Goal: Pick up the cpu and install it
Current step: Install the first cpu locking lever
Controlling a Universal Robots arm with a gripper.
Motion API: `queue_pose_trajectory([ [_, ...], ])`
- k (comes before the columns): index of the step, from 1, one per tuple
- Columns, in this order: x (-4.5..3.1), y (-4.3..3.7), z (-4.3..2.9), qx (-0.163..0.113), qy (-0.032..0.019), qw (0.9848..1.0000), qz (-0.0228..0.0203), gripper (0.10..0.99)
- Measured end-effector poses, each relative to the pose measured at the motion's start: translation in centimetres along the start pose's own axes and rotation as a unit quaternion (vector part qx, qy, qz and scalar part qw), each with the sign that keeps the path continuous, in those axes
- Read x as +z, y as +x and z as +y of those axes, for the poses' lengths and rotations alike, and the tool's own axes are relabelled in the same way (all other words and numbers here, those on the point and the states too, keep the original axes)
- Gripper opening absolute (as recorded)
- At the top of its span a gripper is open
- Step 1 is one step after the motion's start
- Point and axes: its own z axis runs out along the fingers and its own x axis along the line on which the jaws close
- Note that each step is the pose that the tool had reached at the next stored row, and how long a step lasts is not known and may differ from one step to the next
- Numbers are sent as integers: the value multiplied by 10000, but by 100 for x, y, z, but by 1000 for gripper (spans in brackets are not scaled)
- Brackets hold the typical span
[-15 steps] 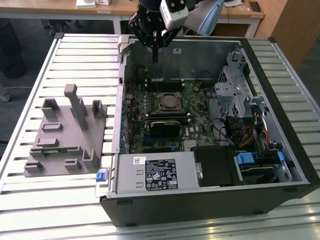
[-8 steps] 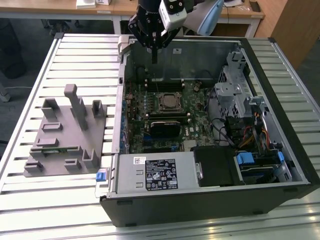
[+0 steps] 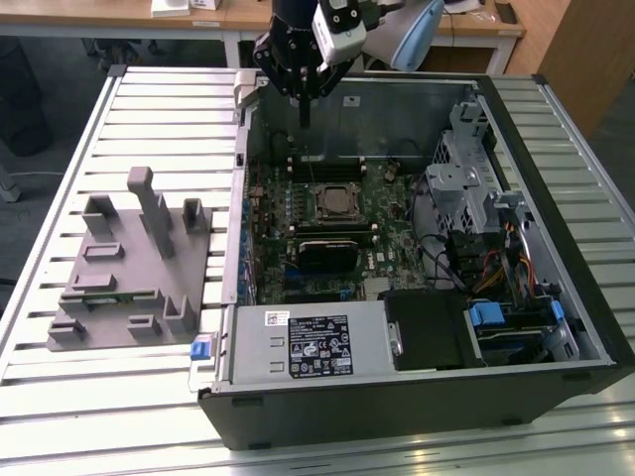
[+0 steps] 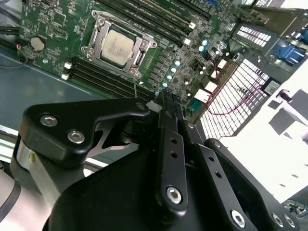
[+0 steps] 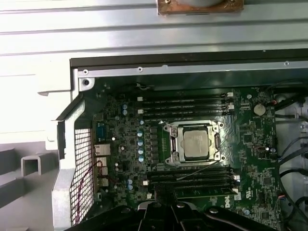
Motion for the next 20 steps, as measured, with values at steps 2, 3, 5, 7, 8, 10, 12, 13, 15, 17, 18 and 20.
queue_pose_trajectory([
  [2,16,5,3,-1,1,10000,0,106],
  [3,24,9,5,0,1,10000,0,106],
  [5,38,15,10,0,0,10000,0,106],
  [7,51,20,17,-1,-1,10000,-1,106],
  [8,57,23,21,-1,0,10000,0,106],
  [10,67,30,35,0,0,10000,0,106],
  [12,77,35,51,0,0,10000,0,106],
  [13,83,38,59,0,0,10000,0,106],
  [15,97,44,72,0,0,10000,0,106],
  [17,112,49,77,0,0,10000,0,106],
  [18,120,53,77,0,-1,10000,0,106],
  [20,136,57,79,-1,0,10000,0,106],
])
